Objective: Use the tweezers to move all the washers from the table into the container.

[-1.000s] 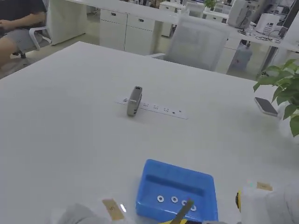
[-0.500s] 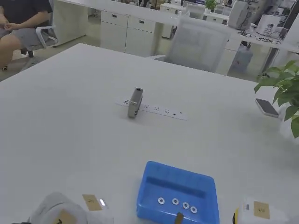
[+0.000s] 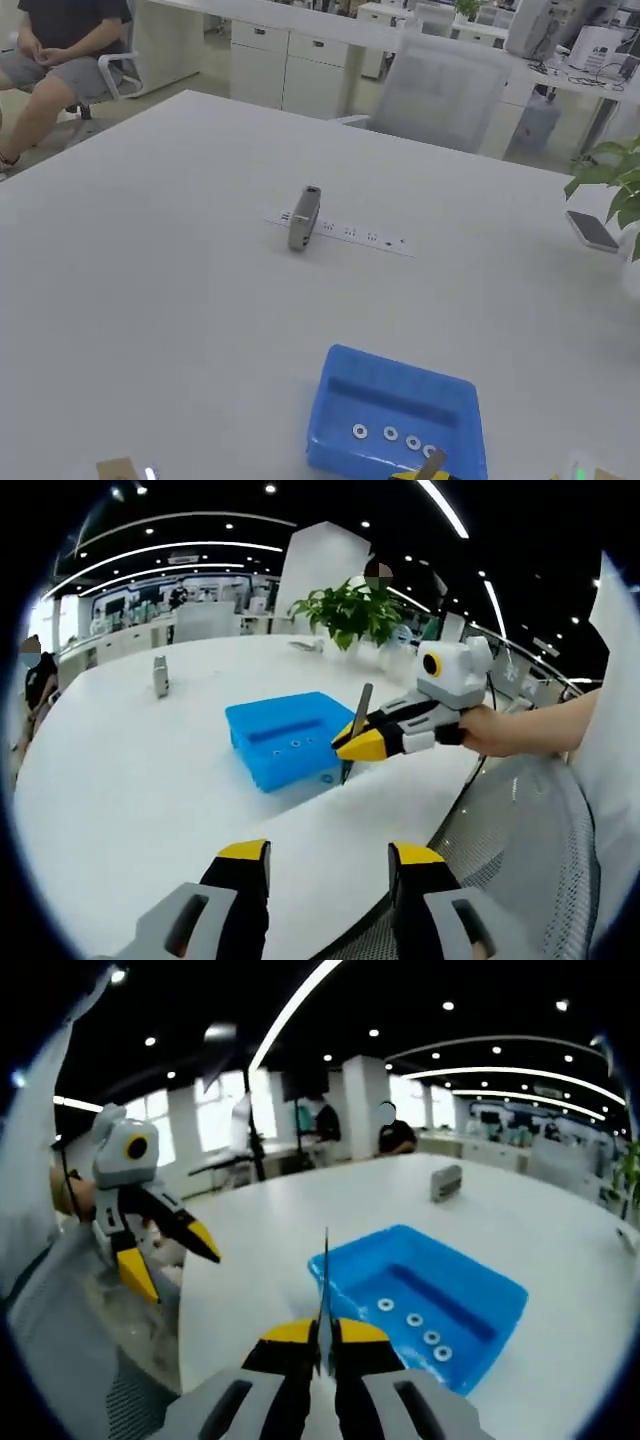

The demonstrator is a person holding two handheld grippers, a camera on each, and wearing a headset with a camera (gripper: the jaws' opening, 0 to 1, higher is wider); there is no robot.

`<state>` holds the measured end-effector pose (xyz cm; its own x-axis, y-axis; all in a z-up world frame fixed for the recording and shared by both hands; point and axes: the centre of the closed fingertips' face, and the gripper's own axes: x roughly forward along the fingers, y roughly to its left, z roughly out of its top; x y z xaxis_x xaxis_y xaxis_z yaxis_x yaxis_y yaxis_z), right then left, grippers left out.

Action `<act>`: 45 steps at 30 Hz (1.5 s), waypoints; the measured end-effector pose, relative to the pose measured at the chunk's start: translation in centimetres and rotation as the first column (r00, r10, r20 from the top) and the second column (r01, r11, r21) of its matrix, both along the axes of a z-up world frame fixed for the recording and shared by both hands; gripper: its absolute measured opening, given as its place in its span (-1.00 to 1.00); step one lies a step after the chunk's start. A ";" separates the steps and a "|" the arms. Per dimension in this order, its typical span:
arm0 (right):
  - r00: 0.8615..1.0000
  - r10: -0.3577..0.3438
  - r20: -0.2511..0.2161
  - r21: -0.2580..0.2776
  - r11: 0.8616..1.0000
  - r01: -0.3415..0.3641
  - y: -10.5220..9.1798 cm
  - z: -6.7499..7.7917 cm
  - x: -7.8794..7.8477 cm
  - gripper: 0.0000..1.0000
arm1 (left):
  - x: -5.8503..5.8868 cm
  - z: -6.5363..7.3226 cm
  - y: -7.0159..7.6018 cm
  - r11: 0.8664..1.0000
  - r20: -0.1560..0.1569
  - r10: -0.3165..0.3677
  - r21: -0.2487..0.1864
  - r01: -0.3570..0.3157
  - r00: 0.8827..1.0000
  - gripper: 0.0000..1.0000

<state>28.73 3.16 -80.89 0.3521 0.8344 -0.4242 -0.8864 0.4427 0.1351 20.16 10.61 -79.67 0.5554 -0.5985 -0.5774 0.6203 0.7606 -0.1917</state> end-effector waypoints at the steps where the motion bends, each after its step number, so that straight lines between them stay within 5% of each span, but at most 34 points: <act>1: 1.000 -0.011 -0.001 0.004 1.000 0.011 -0.1 0.0 0.4 -0.93 | 0.3 0.2 0.1 1.000 0.020 -0.002 0.013 0.002 1.000 -0.06; 3: 1.000 -0.028 -0.012 0.018 0.999 0.028 -0.2 0.1 0.9 -0.93 | 0.7 1.0 -0.5 1.000 0.055 -0.012 -0.016 0.013 0.998 -0.01; 7: 0.999 -0.035 -0.016 0.023 0.999 0.036 0.0 0.0 1.6 -0.93 | 0.6 1.2 -0.7 0.999 0.065 -0.019 -0.028 0.021 0.998 -0.01; 18: 0.996 -0.055 -0.072 0.047 0.997 0.058 0.2 -0.8 2.1 -0.92 | 0.6 0.8 -0.3 1.000 0.051 -0.008 -0.029 0.009 0.999 -0.09; 27: 0.997 -0.059 -0.053 0.050 0.997 0.062 0.1 -0.9 2.3 -0.92 | 0.6 0.8 -0.3 1.000 0.056 -0.013 -0.025 0.014 0.998 -0.10; 33: 0.999 -0.008 0.034 -0.036 0.999 0.010 0.2 -1.0 1.6 -0.92 | 0.7 0.9 -0.2 1.000 0.058 -0.004 -0.027 0.005 0.998 -0.09; 45: 0.999 -0.032 0.017 -0.024 0.999 0.032 0.1 -0.9 1.7 -0.91 | 0.7 0.8 -0.1 1.000 0.063 -0.007 -0.017 0.008 0.998 -0.10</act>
